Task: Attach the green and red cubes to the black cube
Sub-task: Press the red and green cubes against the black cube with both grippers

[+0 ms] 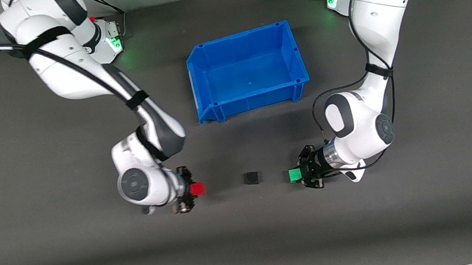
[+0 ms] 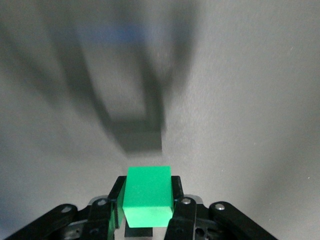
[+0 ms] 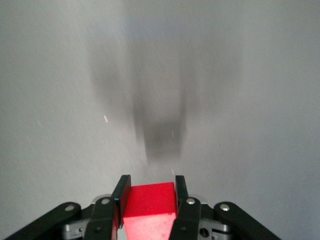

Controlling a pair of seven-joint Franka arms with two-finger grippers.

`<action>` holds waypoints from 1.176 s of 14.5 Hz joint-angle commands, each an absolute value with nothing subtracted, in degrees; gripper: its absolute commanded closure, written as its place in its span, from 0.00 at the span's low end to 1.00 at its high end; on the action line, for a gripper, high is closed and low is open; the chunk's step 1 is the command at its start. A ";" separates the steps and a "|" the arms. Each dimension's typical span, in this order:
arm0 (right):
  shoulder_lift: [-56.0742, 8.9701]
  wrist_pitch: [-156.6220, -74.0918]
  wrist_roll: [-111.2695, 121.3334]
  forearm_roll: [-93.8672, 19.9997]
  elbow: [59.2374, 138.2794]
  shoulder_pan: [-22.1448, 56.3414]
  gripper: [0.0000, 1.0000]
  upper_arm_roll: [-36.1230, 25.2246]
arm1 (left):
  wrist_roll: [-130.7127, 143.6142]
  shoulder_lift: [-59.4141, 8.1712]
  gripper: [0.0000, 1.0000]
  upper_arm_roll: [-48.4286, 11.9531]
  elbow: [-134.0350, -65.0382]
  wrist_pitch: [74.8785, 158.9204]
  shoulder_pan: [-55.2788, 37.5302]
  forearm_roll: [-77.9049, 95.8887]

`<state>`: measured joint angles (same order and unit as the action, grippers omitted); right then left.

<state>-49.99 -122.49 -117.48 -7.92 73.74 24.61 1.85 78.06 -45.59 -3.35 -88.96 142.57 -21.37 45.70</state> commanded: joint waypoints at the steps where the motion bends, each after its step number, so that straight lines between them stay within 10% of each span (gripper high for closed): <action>1: -55.36 -121.29 -122.77 -8.09 65.05 26.45 1.00 0.97 | 82.52 -49.65 0.72 -2.37 -82.63 142.82 -23.90 46.41; 17: -64.94 -127.44 -136.84 -3.96 56.52 33.84 1.00 0.88 | 88.15 -52.38 0.70 -2.37 -79.98 145.90 -29.35 45.44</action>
<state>-62.16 -127.33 -134.07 -4.97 60.71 32.93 1.67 86.75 -51.75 -3.32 -81.18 145.53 -27.66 45.62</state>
